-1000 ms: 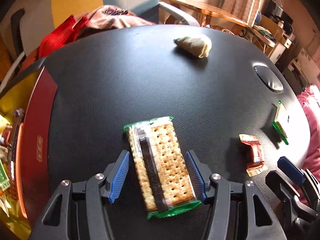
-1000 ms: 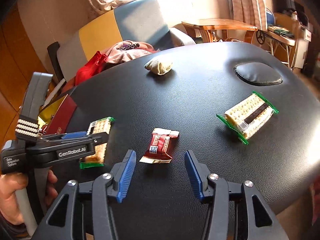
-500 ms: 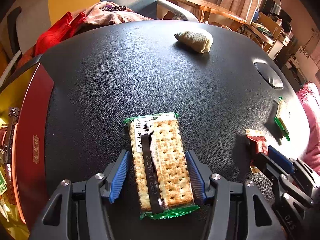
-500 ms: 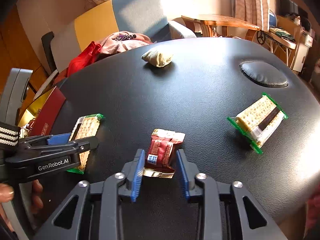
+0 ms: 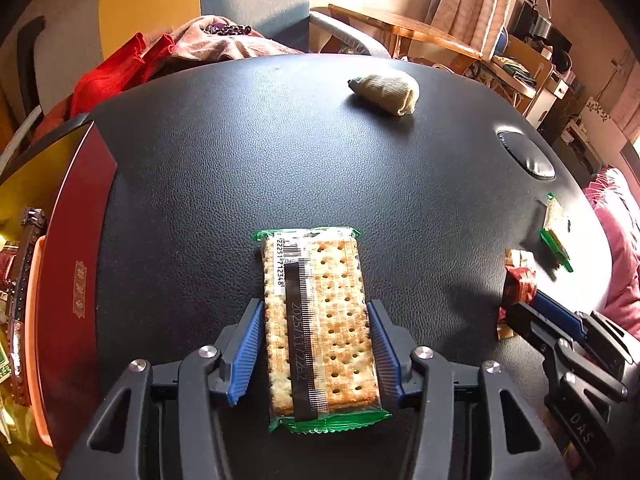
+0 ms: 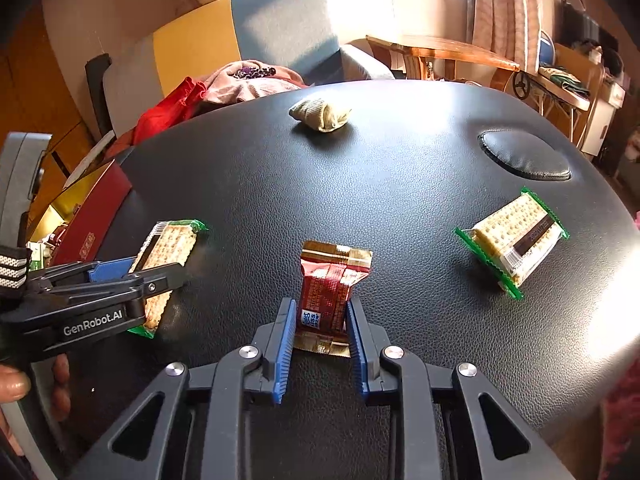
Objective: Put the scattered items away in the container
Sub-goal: 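Carry the cracker packet with the left tool over the gold box while the right tool holds the candy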
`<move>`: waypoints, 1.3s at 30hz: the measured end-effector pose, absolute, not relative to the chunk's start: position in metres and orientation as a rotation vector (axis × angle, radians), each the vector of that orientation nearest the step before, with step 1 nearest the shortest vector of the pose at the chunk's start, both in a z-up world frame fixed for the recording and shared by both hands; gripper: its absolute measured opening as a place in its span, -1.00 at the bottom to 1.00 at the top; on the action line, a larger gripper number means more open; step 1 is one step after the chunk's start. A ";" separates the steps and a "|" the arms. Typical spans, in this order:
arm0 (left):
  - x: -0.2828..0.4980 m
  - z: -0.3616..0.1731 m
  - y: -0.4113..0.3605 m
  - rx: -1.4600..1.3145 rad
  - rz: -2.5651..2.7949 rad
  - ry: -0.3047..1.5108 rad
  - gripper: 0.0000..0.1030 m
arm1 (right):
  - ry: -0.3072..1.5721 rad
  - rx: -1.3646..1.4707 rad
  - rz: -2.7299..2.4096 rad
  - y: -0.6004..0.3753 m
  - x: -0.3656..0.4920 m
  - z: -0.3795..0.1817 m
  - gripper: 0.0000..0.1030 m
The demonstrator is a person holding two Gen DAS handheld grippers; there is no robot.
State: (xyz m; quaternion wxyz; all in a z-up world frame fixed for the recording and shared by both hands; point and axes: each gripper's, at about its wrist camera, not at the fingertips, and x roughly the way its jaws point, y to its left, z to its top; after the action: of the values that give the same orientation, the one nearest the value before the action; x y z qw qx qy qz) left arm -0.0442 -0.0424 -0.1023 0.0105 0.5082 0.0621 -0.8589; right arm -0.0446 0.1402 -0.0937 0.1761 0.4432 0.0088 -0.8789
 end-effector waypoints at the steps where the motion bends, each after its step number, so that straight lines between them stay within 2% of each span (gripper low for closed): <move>1: -0.043 -0.102 -0.043 1.586 -2.683 0.198 0.01 | 0.025 1.254 -2.488 0.139 -0.044 -0.093 -0.51; 8: -0.025 -0.095 -0.055 1.531 -2.680 0.216 0.01 | 0.049 1.242 -2.471 0.128 -0.035 -0.093 -0.51; 17: 0.006 -0.056 -0.076 1.370 -2.731 0.229 0.01 | 0.108 1.235 -2.439 0.103 -0.023 -0.093 -0.51; 25: 0.036 -0.032 -0.115 1.263 -2.730 0.339 0.01 | 0.170 1.221 -2.405 0.078 -0.010 -0.093 -0.51; 39: 0.080 -0.024 -0.180 1.143 -2.632 0.473 0.01 | 0.219 1.219 -2.385 0.060 -0.002 -0.096 -0.51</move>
State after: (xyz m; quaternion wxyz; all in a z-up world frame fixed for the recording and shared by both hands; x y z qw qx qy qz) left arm 0.0798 -0.1799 -0.0238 0.1167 0.3903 0.1615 -0.8989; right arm -0.0017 0.0604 -0.0960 0.2251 0.4419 0.0796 -0.8647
